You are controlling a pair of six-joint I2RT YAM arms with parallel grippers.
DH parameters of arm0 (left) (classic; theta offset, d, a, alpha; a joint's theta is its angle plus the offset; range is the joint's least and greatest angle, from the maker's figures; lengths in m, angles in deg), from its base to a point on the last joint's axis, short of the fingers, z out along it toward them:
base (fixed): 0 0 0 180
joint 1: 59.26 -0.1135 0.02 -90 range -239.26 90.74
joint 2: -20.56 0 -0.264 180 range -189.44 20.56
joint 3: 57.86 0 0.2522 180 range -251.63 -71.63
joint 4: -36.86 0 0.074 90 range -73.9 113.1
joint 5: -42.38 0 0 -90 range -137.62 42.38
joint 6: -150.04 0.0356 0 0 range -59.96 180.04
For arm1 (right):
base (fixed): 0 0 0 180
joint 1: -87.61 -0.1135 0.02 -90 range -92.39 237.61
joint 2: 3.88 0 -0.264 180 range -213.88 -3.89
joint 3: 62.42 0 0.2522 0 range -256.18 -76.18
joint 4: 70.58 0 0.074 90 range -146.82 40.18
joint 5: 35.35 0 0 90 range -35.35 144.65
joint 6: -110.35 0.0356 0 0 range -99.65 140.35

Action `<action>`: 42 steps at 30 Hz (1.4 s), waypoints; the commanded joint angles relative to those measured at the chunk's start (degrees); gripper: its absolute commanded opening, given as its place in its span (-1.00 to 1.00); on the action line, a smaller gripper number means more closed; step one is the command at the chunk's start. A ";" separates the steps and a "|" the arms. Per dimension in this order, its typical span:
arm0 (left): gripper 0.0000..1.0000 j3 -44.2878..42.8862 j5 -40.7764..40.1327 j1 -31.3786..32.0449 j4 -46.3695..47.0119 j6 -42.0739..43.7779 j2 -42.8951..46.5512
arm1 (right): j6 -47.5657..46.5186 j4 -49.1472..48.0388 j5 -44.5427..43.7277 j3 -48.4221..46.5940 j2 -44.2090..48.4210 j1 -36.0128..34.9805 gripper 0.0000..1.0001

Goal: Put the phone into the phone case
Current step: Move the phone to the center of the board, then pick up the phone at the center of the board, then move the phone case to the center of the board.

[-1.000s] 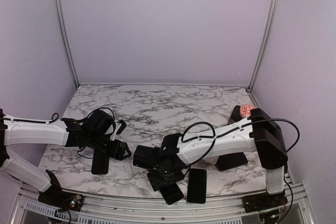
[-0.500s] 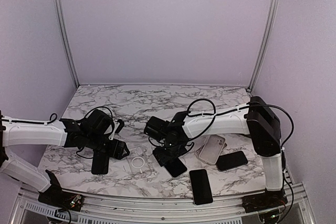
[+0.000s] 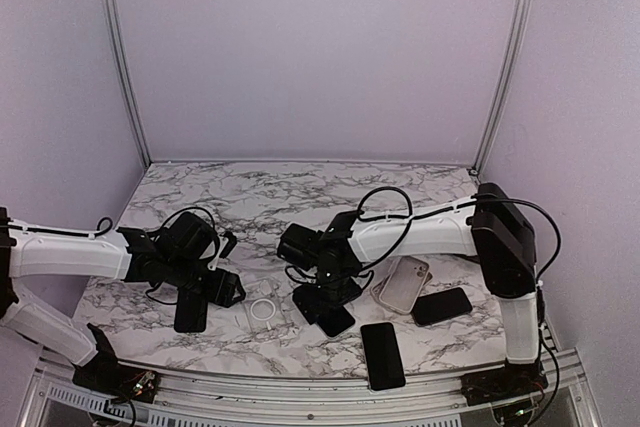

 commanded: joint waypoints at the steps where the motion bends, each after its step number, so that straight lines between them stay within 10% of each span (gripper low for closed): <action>1: 0.40 1.04 -0.09 0.00 -1.46 -0.21 0.00 | -0.65 7.16 0.60 -2.28 -4.97 -0.42 0.61; 10: 0.15 3.42 0.94 0.05 -1.45 -2.88 -1.24 | 0.25 7.13 -4.17 -5.48 -2.24 -0.41 0.23; 35: -0.28 -4.24 7.60 12.10 3.58 -2.85 -15.93 | 4.38 -11.86 -25.63 9.78 21.95 -0.41 0.15; 42: -0.31 -6.76 8.99 12.79 8.12 -3.12 -16.05 | -3.83 -35.87 -23.72 21.97 29.53 -3.34 0.05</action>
